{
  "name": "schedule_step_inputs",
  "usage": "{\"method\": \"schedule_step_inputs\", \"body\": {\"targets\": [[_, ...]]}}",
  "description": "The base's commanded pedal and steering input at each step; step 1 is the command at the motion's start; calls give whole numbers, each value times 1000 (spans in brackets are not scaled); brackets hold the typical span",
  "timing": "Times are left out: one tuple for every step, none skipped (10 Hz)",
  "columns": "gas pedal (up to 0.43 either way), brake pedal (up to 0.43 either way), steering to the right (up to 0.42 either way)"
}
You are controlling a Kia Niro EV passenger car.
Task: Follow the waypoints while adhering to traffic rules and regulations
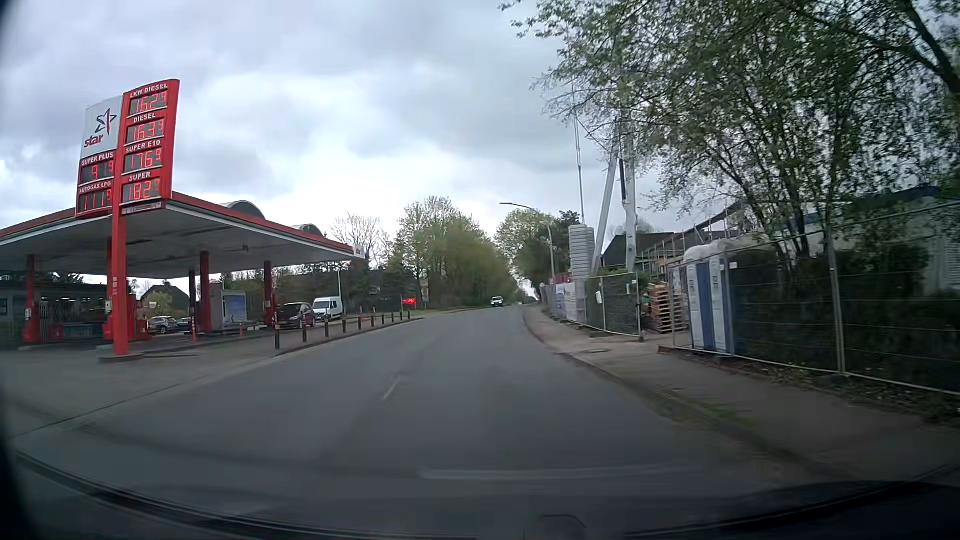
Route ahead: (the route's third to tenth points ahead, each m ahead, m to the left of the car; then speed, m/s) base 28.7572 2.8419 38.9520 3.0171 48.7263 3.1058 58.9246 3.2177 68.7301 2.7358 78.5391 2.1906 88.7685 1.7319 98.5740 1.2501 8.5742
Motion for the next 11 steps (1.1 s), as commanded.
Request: {"method": "schedule_step_inputs", "body": {"targets": [[299,0,-69],[299,0,-58],[299,0,-49],[299,0,-39],[299,0,-30],[287,0,-19],[280,0,-7],[268,0,3],[268,0,6],[268,0,6],[268,0,5]]}}
